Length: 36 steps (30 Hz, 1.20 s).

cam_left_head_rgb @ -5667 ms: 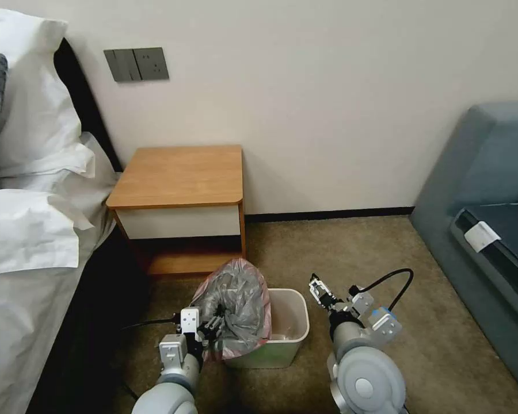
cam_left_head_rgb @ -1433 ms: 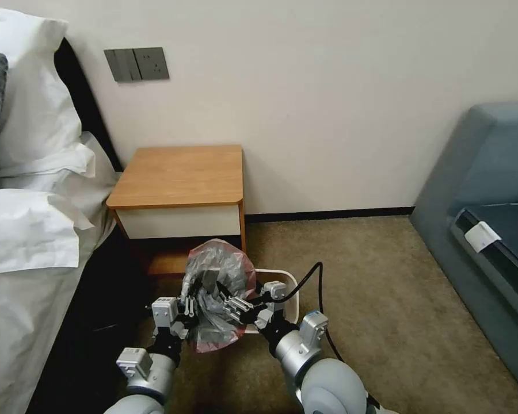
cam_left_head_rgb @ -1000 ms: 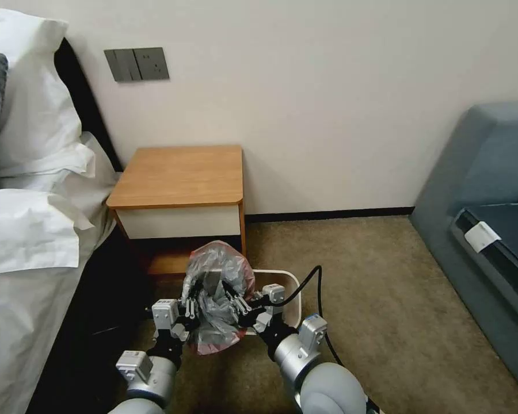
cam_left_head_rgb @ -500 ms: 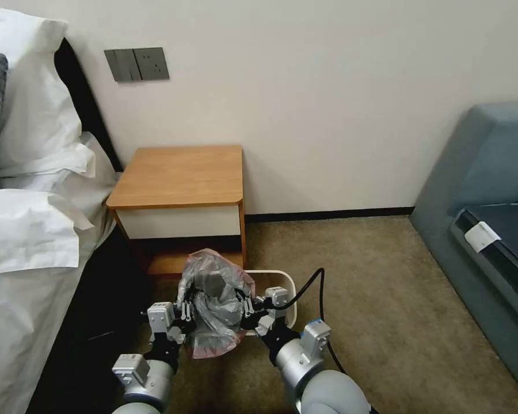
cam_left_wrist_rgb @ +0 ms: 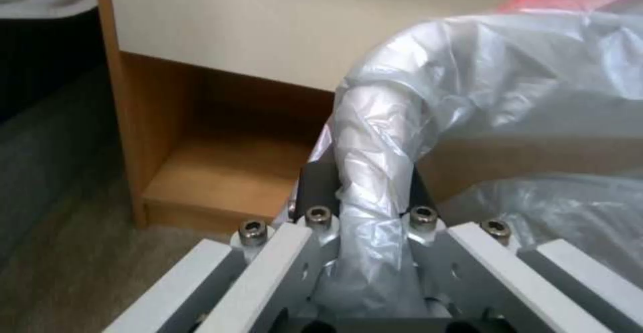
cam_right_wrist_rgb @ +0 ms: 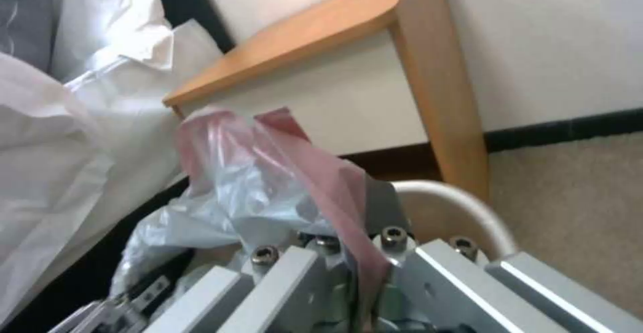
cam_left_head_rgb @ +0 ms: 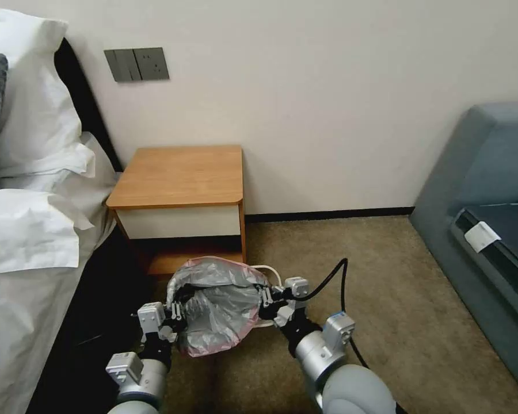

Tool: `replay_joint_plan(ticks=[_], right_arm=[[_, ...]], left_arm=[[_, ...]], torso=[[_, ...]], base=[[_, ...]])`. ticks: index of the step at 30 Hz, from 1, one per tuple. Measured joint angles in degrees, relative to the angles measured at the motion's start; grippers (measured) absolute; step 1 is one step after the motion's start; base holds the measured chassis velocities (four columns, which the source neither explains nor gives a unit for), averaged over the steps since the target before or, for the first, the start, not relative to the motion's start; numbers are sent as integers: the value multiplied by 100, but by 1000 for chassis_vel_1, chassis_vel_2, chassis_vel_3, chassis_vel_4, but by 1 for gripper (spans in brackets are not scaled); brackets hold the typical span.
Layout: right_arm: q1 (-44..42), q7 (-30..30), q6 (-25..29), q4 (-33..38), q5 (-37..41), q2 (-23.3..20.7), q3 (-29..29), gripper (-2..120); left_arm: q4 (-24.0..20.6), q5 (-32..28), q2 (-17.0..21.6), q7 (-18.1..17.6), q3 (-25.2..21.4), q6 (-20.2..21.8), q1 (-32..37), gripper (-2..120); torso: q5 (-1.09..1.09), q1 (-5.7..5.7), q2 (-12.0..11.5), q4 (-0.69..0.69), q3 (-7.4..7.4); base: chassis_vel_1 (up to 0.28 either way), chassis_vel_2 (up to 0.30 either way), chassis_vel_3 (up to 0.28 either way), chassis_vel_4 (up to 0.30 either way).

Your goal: Pick up the garbage bag from the table and place it over the trash can.

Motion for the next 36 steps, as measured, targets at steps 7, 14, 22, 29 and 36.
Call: replay_joint_plan(ticks=[7,14,22,29,36], right_arm=[[-6,-108,-54,15,-127,-51,43,4],[-91,-176,-34,82,-419,-125,91,27],[-251,-547,200,106,-797,-369,153,62],[-248,-1055,424,93,-1120,-967,220,86],[-218,-1556,542,72,-1337,-1402,261,100]], left_arm=[[-16,-15,-47,0,-5,7,-1,5],[-6,-27,-59,-7,-5,14,-8,5],[-40,-228,9,-8,-140,146,-67,5],[-133,-385,143,39,-260,237,-87,5],[-147,-425,170,47,-275,238,-101,5]], torso=[[0,0,0,0,0],[0,0,0,0,0],[-1,0,0,0,0],[0,0,0,0,0],[-1,0,0,0,0]], base=[[0,0,0,0],[0,0,0,0],[0,0,0,0],[0,0,0,0],[0,0,0,0]])
